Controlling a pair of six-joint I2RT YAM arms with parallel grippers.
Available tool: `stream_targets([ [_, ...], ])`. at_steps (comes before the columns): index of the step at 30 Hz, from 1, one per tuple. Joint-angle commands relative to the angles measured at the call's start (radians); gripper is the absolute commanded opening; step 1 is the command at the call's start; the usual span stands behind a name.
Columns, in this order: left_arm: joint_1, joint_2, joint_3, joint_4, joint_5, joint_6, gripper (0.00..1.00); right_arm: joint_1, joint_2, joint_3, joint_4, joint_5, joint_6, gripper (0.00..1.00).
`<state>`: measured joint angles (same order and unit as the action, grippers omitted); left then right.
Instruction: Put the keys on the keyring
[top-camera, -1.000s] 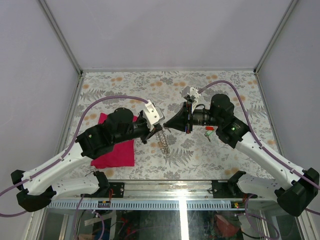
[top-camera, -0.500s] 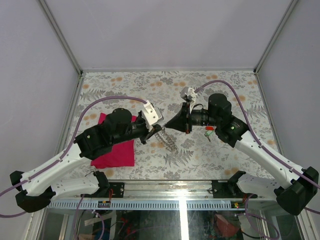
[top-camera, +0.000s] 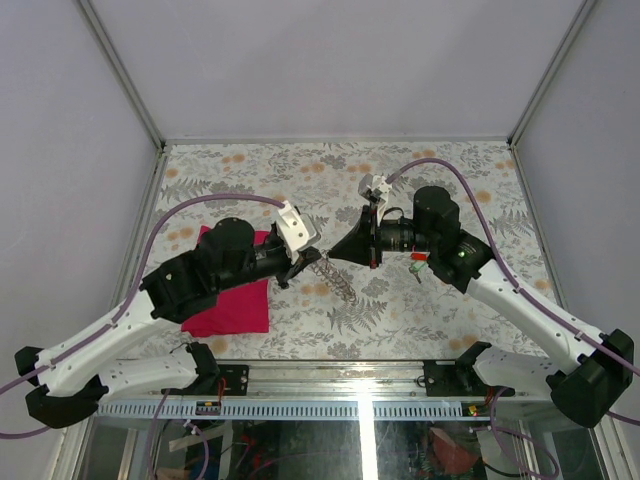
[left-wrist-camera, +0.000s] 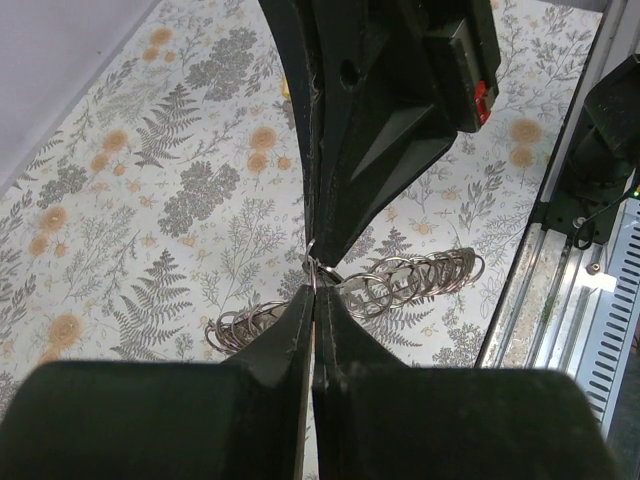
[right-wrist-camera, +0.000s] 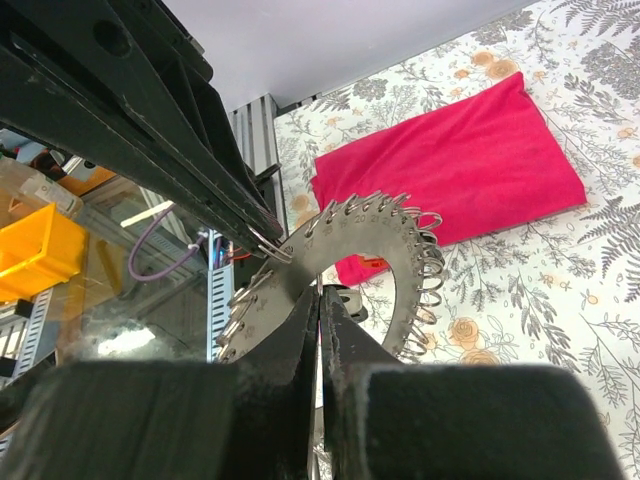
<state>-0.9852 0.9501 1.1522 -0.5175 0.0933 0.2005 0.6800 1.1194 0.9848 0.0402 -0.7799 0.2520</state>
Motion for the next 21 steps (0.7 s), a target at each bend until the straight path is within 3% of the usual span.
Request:
stream_targets([
  [1, 0.003, -0.036, -0.004, 0.102, 0.024, 0.01, 0.0, 0.008, -0.001, 0.017, 0.082, -0.042, 0.041, 0.0],
  [21, 0.003, -0.03, -0.003, 0.095, 0.028, 0.005, 0.0, 0.012, -0.044, 0.017, 0.112, -0.162, 0.004, 0.0],
])
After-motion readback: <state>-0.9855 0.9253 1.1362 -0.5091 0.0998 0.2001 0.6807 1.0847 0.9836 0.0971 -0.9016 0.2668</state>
